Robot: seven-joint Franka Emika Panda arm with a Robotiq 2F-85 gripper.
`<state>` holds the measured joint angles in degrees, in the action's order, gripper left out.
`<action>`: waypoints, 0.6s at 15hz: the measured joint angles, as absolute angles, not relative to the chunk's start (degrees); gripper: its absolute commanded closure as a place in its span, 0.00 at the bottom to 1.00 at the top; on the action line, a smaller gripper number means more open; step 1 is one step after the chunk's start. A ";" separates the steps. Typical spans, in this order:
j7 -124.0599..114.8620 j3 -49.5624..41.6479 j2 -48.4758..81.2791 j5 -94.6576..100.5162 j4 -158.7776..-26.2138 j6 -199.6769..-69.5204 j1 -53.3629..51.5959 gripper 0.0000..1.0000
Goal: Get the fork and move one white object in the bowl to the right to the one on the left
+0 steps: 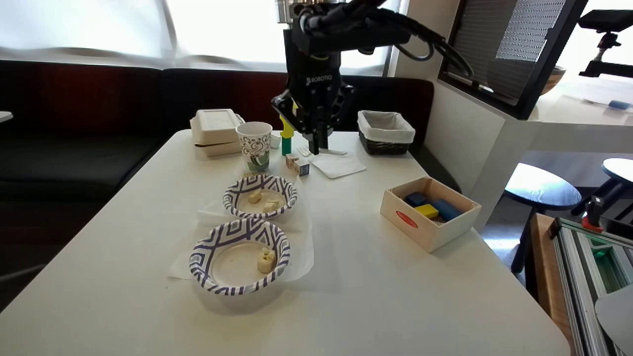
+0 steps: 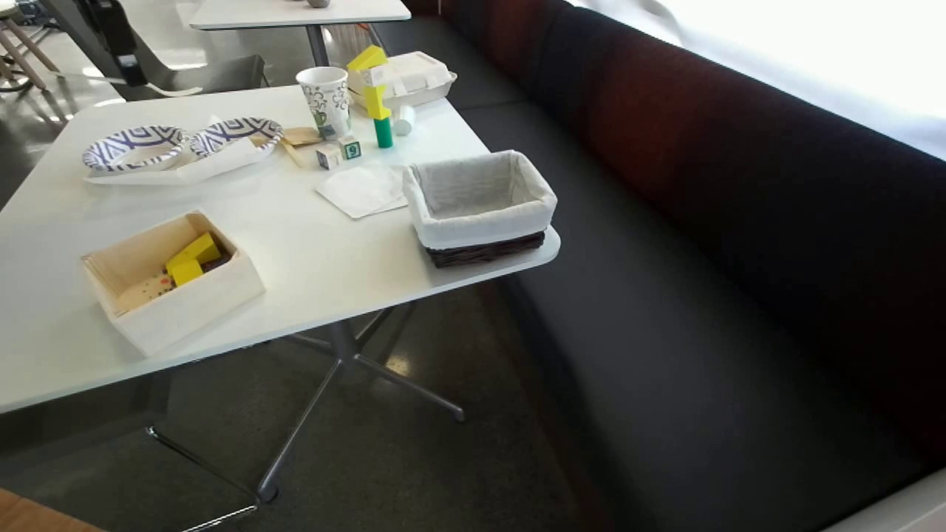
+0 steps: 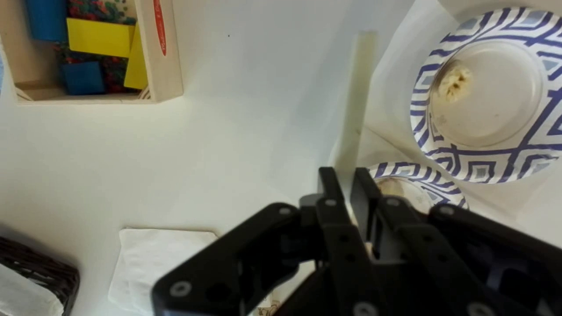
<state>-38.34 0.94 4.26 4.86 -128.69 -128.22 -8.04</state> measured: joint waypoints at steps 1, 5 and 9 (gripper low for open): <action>-38.34 1.38 4.69 4.86 -128.20 -127.09 -8.05 0.97; -36.82 3.87 9.21 4.18 -122.60 -120.59 -8.46 0.97; -33.54 4.41 16.60 2.37 -114.04 -115.98 -8.53 0.97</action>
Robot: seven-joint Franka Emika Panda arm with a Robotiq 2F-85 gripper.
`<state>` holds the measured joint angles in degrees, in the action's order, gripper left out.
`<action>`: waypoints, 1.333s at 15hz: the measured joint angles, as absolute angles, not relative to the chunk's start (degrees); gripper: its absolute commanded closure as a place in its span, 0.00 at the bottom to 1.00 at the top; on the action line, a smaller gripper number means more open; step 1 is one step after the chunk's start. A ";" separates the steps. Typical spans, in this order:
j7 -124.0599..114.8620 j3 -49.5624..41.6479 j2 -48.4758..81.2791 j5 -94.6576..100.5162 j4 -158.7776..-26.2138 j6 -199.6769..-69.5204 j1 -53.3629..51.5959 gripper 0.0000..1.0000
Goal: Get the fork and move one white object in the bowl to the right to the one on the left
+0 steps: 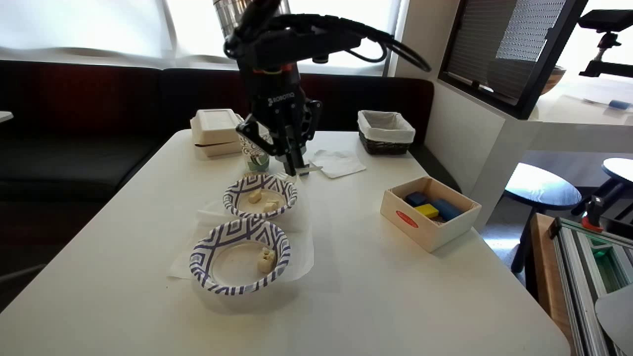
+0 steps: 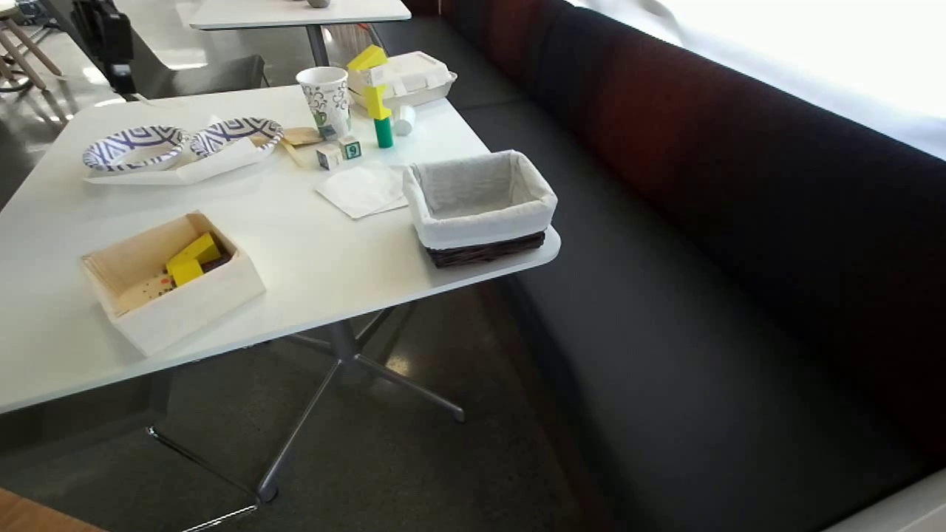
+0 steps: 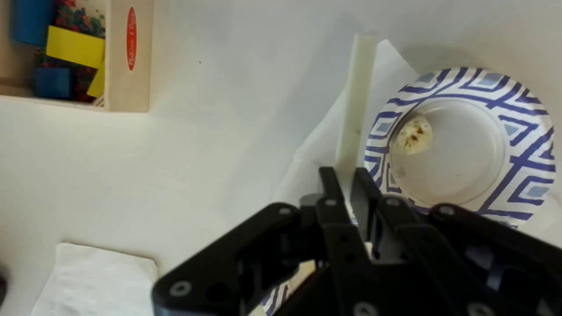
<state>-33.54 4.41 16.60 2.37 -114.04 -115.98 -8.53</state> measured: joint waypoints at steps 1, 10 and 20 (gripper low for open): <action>-32.12 4.24 18.38 1.43 -112.18 -115.31 -8.28 0.97; -23.24 0.64 26.72 0.52 -102.97 -111.79 -5.39 0.87; -19.27 1.21 32.39 -0.92 -97.59 -109.96 -5.56 0.97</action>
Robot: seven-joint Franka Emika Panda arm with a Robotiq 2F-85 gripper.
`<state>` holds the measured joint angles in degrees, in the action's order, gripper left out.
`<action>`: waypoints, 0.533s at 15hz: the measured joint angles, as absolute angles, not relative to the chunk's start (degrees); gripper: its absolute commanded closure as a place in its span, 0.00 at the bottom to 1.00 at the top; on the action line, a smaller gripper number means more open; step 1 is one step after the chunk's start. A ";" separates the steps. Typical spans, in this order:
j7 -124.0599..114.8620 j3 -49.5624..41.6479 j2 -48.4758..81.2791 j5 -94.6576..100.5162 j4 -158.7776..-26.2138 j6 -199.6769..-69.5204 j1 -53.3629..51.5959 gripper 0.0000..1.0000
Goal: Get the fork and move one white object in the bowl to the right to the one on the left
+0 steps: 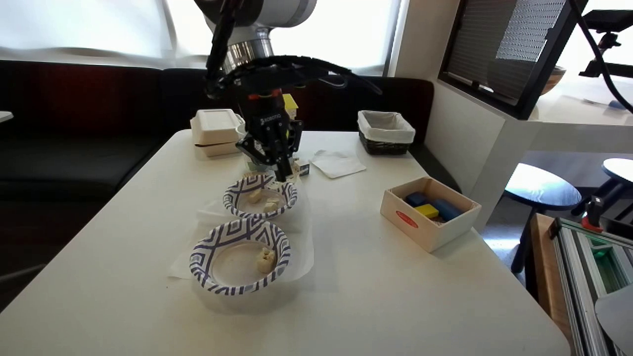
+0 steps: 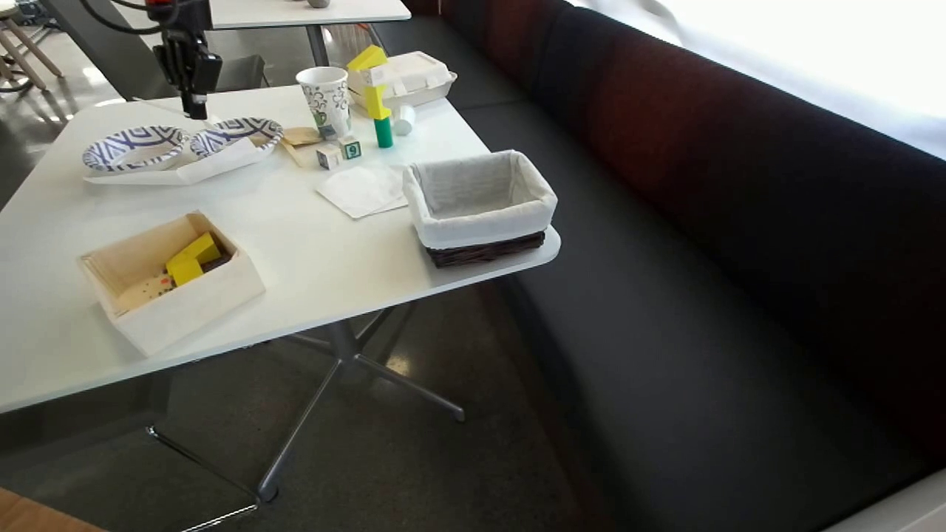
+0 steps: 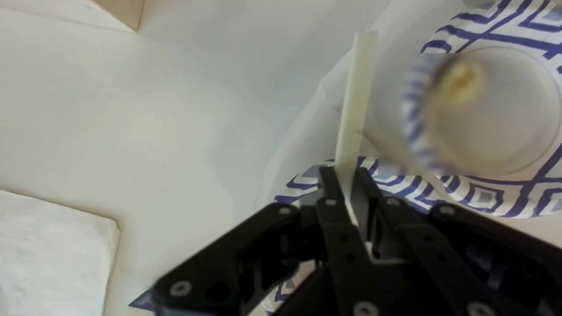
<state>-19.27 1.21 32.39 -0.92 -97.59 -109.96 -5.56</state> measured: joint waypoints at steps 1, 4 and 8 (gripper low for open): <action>-18.71 1.28 33.86 -1.01 -96.12 -108.93 -5.57 0.97; -17.47 1.33 38.04 -1.05 -91.25 -105.43 -5.57 0.97; -16.09 1.38 42.26 -1.08 -85.16 -102.57 -5.57 0.97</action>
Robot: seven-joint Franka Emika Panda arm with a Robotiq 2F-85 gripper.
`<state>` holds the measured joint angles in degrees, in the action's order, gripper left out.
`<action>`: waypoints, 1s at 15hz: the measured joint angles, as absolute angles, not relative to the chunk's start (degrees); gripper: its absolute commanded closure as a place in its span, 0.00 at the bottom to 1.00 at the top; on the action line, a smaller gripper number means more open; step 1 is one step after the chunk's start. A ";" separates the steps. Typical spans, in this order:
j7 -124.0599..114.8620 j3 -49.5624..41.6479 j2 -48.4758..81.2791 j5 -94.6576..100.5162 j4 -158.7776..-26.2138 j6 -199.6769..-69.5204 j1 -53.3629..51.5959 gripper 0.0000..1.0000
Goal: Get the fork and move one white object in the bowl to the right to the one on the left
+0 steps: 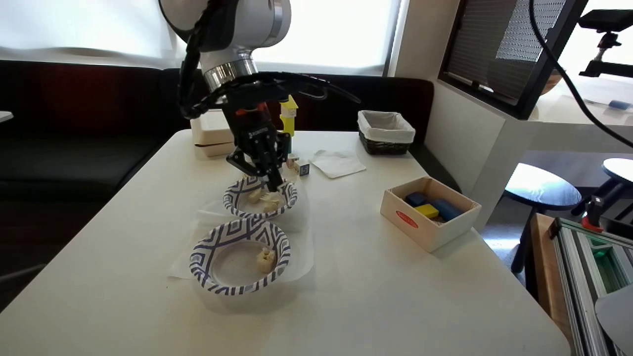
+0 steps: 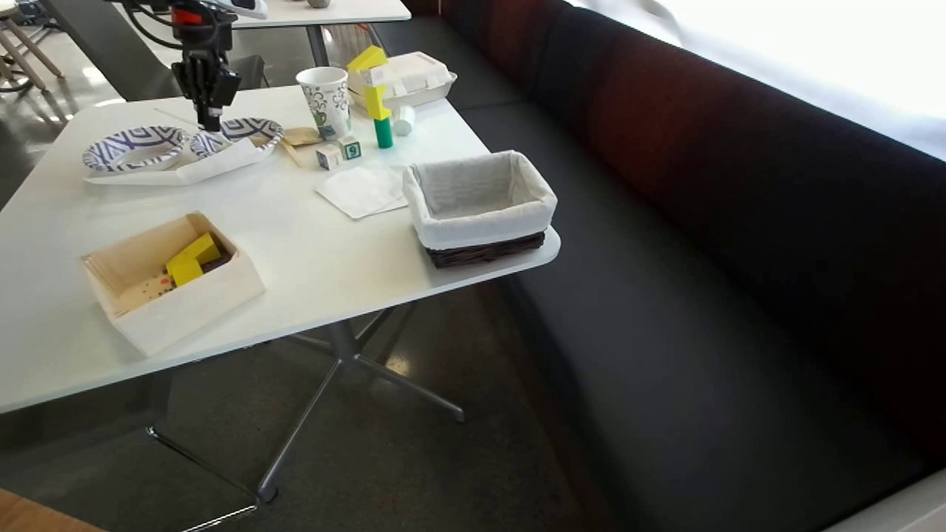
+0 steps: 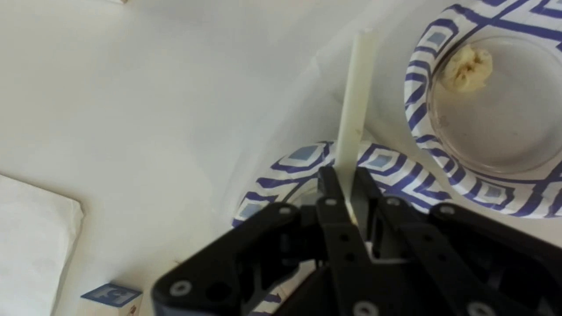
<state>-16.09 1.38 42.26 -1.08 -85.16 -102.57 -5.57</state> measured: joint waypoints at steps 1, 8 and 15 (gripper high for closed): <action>-15.76 1.38 43.12 -1.11 -83.78 -101.82 -5.57 0.97; -15.15 1.20 48.17 -1.21 -76.78 -100.70 -5.36 0.97; -15.10 1.21 50.18 -2.24 -73.70 -99.42 -5.01 0.97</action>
<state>-15.10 1.21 50.18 -2.24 -73.70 -99.42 -5.01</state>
